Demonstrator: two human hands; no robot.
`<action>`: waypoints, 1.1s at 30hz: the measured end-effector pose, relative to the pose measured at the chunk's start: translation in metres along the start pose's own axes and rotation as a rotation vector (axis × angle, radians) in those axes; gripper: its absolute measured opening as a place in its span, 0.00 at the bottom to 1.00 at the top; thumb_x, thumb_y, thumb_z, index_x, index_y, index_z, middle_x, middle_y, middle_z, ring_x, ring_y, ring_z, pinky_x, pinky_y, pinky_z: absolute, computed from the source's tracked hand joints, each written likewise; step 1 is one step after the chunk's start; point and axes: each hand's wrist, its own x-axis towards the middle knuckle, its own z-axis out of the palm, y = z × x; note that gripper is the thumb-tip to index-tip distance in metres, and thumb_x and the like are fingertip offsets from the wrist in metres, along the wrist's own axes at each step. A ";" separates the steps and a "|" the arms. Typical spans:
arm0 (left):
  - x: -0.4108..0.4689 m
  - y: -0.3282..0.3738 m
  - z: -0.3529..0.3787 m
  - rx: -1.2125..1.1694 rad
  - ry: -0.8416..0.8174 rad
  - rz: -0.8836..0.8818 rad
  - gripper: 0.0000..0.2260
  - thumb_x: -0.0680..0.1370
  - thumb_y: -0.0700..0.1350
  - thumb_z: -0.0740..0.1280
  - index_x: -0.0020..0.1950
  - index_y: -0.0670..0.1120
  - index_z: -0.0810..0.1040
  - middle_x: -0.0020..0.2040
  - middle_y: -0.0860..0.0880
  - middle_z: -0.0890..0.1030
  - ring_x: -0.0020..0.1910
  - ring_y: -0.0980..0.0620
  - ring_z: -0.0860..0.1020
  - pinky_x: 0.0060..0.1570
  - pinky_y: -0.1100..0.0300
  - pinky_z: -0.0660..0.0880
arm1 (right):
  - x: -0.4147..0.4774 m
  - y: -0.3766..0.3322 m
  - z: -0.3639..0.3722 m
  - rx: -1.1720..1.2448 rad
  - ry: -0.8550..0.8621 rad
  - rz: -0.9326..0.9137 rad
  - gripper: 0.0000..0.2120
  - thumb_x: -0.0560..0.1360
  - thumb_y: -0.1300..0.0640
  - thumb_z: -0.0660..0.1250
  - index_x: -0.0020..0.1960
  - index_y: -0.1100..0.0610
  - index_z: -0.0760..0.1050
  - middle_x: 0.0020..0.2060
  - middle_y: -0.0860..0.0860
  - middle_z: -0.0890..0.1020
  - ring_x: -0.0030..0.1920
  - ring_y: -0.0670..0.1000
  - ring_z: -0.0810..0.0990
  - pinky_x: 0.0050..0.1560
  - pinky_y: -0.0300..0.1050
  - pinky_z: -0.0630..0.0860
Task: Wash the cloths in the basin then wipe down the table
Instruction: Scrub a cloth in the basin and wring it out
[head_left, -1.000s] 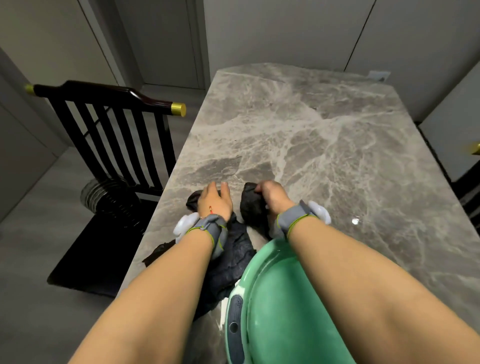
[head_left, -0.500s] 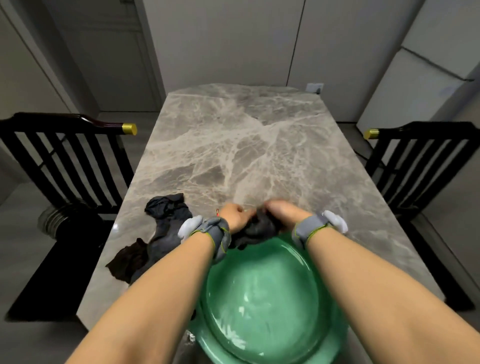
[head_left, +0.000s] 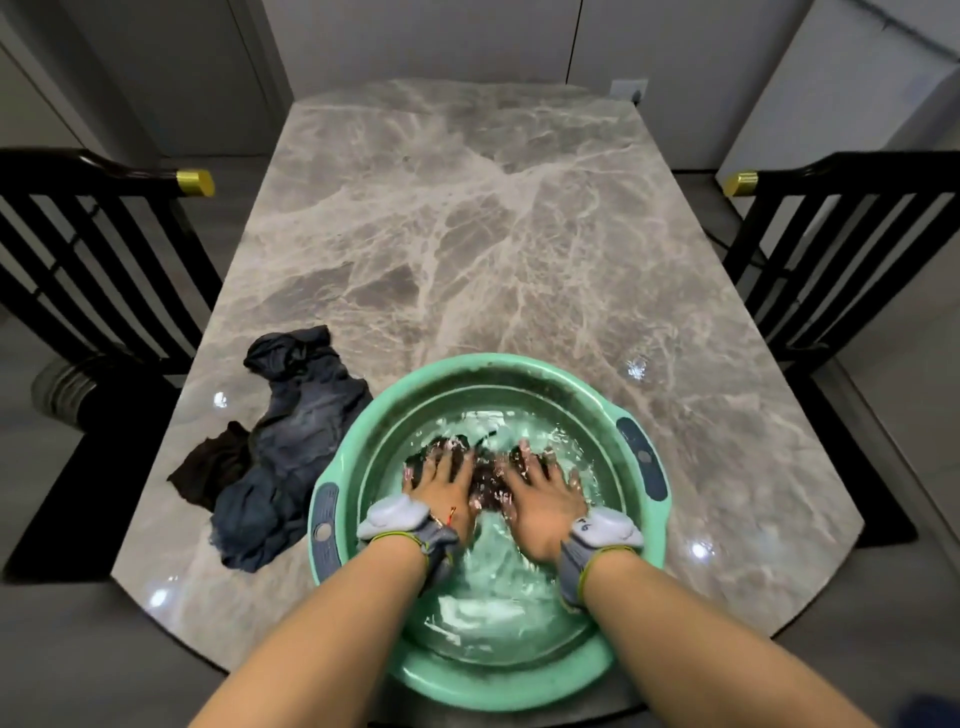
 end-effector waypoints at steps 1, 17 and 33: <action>-0.002 0.001 0.009 -0.029 0.007 -0.006 0.31 0.81 0.47 0.56 0.78 0.53 0.40 0.78 0.46 0.41 0.78 0.44 0.43 0.75 0.44 0.44 | -0.001 0.002 0.005 0.004 0.011 0.005 0.26 0.81 0.48 0.50 0.76 0.43 0.44 0.77 0.50 0.40 0.77 0.59 0.40 0.74 0.61 0.43; 0.013 0.038 -0.004 -1.048 0.279 -0.355 0.21 0.83 0.48 0.52 0.62 0.33 0.73 0.64 0.34 0.75 0.64 0.39 0.73 0.58 0.57 0.68 | 0.016 -0.019 -0.006 1.075 0.332 0.198 0.10 0.79 0.55 0.59 0.39 0.55 0.70 0.40 0.56 0.75 0.46 0.55 0.75 0.46 0.44 0.67; 0.045 0.011 -0.015 -0.759 0.412 -0.217 0.23 0.83 0.47 0.50 0.58 0.30 0.77 0.61 0.33 0.76 0.63 0.38 0.74 0.58 0.55 0.69 | 0.059 -0.037 -0.013 0.767 0.459 -0.117 0.19 0.81 0.54 0.55 0.44 0.63 0.79 0.50 0.66 0.81 0.52 0.62 0.79 0.47 0.45 0.70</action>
